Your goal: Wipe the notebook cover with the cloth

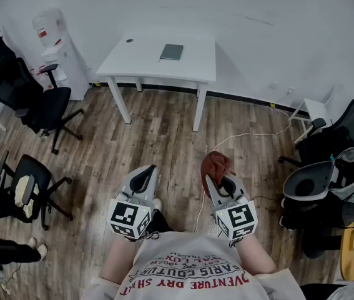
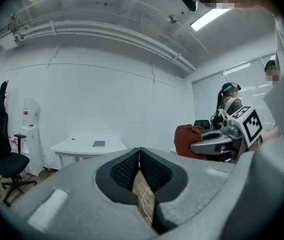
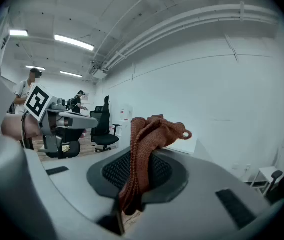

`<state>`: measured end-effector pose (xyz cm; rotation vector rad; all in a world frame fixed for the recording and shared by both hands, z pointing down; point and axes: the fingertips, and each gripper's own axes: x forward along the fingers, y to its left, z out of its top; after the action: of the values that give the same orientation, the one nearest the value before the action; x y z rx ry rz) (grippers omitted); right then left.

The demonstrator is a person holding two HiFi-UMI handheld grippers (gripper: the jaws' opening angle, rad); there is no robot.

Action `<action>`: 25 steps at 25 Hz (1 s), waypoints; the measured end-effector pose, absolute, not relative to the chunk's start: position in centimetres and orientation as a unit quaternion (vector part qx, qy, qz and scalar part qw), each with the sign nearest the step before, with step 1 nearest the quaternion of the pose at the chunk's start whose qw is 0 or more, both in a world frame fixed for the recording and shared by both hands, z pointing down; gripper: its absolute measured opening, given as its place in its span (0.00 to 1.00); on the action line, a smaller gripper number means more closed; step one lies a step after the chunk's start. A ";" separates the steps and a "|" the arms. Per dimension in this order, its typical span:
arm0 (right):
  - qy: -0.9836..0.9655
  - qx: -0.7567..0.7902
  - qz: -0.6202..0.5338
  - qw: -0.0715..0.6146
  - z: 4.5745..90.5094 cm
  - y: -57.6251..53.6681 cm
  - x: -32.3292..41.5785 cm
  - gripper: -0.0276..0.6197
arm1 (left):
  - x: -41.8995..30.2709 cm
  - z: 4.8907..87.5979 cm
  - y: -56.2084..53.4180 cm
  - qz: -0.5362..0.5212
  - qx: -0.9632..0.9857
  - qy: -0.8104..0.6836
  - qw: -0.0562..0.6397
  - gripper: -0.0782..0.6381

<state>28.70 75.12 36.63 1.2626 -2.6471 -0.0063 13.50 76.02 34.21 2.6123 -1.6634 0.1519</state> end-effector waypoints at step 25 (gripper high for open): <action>-0.893 0.438 0.042 0.094 39.2 69.6 26.3 0.15 | 12.0 37.0 70.4 0.072 0.851 -0.517 0.054 0.12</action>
<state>26.31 69.57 39.21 1.2980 -2.6494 0.1251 11.95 70.45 37.00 2.5856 -1.5697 0.2179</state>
